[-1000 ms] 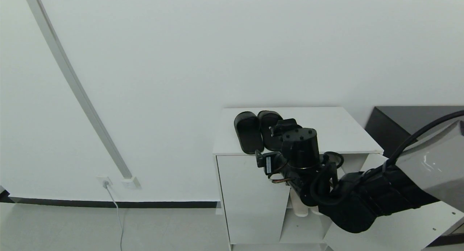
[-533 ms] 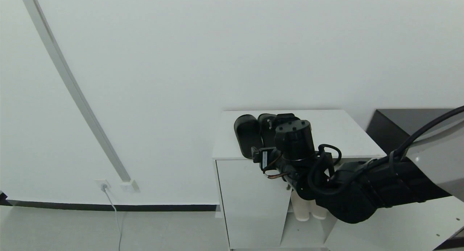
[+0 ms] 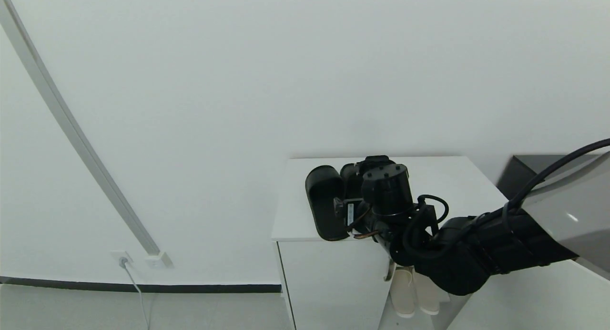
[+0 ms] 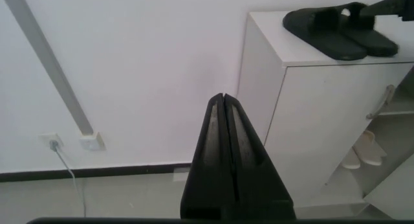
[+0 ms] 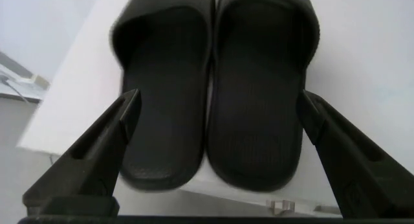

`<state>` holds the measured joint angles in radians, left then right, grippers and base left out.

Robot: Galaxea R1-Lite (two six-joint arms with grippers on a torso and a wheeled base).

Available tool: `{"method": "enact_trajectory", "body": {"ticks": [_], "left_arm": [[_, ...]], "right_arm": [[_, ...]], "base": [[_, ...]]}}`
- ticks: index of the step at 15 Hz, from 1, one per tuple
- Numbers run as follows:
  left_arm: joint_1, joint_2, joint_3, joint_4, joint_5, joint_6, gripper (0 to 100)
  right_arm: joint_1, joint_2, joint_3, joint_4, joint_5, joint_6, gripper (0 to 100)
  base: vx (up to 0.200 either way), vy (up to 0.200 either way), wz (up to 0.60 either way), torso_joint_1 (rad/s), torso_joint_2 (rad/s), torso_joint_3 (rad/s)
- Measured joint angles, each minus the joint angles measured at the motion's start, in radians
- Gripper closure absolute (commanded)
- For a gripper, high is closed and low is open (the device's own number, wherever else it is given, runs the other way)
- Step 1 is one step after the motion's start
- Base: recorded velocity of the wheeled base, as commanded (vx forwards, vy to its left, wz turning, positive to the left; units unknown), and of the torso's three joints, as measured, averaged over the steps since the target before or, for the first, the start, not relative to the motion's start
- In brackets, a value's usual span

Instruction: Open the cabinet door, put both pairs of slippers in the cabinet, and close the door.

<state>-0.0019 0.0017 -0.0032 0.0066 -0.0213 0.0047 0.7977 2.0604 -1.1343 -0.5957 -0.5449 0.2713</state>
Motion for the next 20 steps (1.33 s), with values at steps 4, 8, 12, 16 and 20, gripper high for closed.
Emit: {"method": "enact_trajectory", "body": {"ticks": [4, 8, 12, 16, 20], "left_arm": [[0.0, 0.0, 0.0, 0.0, 0.0, 0.0, 100], [0.0, 0.0, 0.0, -0.001, 0.0, 0.0, 100], [0.0, 0.0, 0.0, -0.001, 0.0, 0.0, 100], [0.0, 0.0, 0.0, -0.001, 0.0, 0.0, 100], [0.0, 0.0, 0.0, -0.001, 0.0, 0.0, 100]], "right_arm": [[-0.002, 0.021, -0.017, -0.019, 0.002, -0.002, 0], [-0.02, 0.065, -0.071, -0.027, 0.004, -0.006, 0], [-0.052, 0.144, -0.158, -0.037, 0.016, -0.03, 0], [-0.079, 0.252, -0.288, -0.048, 0.02, -0.058, 0], [-0.101, 0.347, -0.373, -0.142, 0.03, -0.139, 0]], "base": [[0.0, 0.0, 0.0, 0.0, 0.0, 0.0], [0.0, 0.0, 0.0, 0.0, 0.0, 0.0], [0.0, 0.0, 0.0, 0.0, 0.0, 0.0], [0.0, 0.0, 0.0, 0.0, 0.0, 0.0], [0.0, 0.0, 0.0, 0.0, 0.0, 0.0]]}}
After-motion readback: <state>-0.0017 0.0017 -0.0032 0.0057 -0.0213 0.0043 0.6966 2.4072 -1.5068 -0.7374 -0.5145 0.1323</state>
